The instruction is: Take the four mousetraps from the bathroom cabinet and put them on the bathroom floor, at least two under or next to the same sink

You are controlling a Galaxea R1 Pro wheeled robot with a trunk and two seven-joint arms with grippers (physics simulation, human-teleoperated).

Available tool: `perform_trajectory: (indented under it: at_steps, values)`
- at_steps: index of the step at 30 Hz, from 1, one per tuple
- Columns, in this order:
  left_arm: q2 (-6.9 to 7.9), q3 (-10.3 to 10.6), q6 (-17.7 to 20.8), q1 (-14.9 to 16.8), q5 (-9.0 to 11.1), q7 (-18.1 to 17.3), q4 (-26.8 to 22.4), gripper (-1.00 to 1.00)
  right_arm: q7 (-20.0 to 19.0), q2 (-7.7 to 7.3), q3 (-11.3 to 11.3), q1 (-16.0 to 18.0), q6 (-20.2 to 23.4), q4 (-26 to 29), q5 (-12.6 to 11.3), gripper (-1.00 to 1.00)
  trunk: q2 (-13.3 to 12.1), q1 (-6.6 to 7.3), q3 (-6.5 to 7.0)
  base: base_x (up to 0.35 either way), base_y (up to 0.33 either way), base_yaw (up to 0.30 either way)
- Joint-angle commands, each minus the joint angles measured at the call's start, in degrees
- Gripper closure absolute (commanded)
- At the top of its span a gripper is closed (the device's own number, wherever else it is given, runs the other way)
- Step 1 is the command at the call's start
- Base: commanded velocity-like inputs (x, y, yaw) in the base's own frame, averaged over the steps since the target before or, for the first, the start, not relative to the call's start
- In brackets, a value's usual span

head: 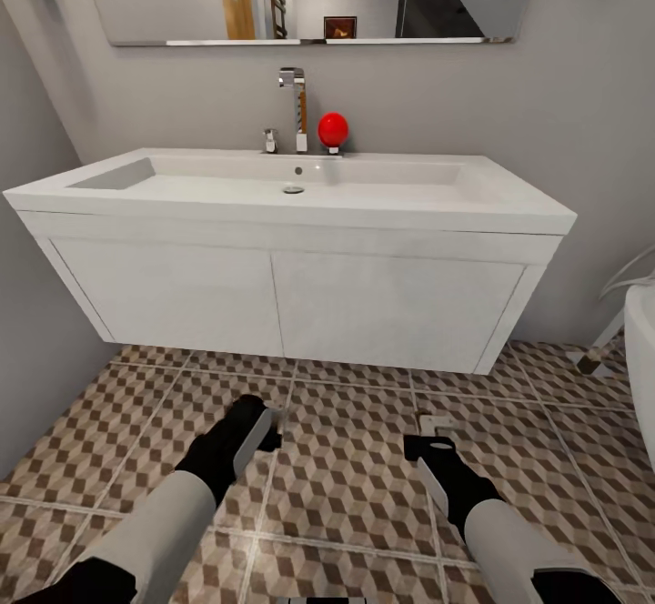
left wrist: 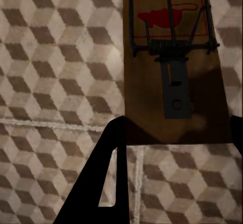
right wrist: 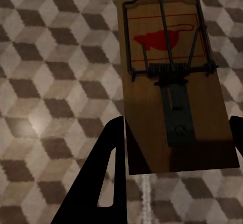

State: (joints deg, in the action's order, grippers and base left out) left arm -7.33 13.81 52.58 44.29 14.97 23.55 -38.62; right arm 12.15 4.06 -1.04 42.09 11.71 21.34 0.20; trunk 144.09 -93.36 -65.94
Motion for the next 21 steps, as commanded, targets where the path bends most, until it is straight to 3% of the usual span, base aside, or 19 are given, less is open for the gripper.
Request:
perform_trajectory:
  at_steps: [1, 6, 10, 11, 17, 21]
  values:
    - [0.02, 0.16, -0.26, 0.05, 0.57, 0.79, -1.06, 1.00, 0.16, 0.03, -0.10, 0.01, 0.33, 0.11, -0.02, 1.00, 0.02, 0.01, -0.05, 0.000, 0.000, 0.000]
    - [0.04, 0.06, -4.30, 0.09, 0.51, 1.35, -2.91, 1.00, 0.16, -0.01, -0.10, 0.01, 0.33, 0.10, 0.02, 1.00, 0.02, 0.01, -0.05, 0.000, 0.000, 0.000]
    - [0.29, 0.22, -16.86, 0.09, 0.60, 1.36, -1.15, 1.00, 0.16, -0.02, -0.10, 0.01, 0.33, 0.10, 0.06, 1.00, 0.02, 0.01, -0.05, 0.000, 0.000, 0.000]
    - [0.32, 0.27, -18.55, 0.09, 0.62, 1.38, -0.62, 1.00, 0.16, -0.02, -0.10, 0.01, 0.33, 0.10, 0.06, 1.00, 0.02, 0.01, -0.05, 0.000, 0.000, 0.000]
    - [0.19, 0.26, -21.53, 0.09, 0.93, 1.03, 7.45, 1.00, 0.16, 0.02, -0.10, 0.01, 0.33, 0.14, 0.07, 1.00, 0.02, 0.01, -0.05, 0.000, 0.000, 0.000]
    - [0.20, 0.45, -22.17, 0.09, 0.40, 0.94, 8.84, 1.00, 0.16, 0.00, -0.10, 0.01, 0.33, 0.11, 0.07, 1.00, 0.02, 0.01, -0.05, 0.000, 0.000, 0.000]
